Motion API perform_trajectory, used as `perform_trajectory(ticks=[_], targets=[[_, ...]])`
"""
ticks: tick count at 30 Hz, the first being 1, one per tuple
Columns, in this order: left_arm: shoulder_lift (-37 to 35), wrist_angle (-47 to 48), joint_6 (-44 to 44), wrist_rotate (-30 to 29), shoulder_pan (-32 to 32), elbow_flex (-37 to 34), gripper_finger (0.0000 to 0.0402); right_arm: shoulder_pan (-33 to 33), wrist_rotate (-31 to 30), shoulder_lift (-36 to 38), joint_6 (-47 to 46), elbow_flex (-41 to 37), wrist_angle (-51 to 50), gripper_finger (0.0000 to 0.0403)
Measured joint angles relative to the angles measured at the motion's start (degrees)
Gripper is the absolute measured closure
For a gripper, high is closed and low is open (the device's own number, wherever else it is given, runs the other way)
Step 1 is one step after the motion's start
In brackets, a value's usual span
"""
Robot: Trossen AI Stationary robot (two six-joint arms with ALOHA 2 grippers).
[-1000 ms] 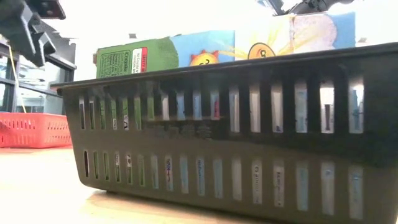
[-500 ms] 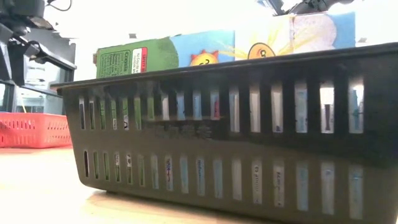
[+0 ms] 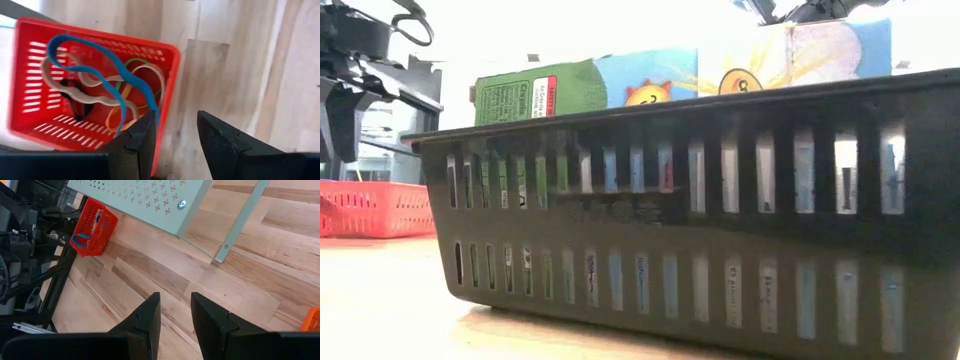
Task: Pick & Place Office Desk Supplies
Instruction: Put the red bin on the shelf
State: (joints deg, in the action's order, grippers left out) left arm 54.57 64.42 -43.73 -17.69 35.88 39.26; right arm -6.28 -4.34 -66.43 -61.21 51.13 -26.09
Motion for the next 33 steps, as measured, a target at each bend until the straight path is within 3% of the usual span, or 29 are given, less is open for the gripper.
perform_trajectory(ticks=[12,23,33], targets=[[-1.7,-1.6,2.1,2.6,-2.7,-0.1,0.0266,0.0,0.0,0.0,0.0,0.0,0.0,0.0308],[-6.2,-3.8,3.7,9.0,-12.6,-4.5,0.0266,0.0,0.0,0.0,0.0,0.0,0.0,0.0308],[-5.1,-8.6,4.3,8.6,-13.7,-7.7,0.0266,0.0,0.0,0.0,0.0,0.0,0.0,0.0308]])
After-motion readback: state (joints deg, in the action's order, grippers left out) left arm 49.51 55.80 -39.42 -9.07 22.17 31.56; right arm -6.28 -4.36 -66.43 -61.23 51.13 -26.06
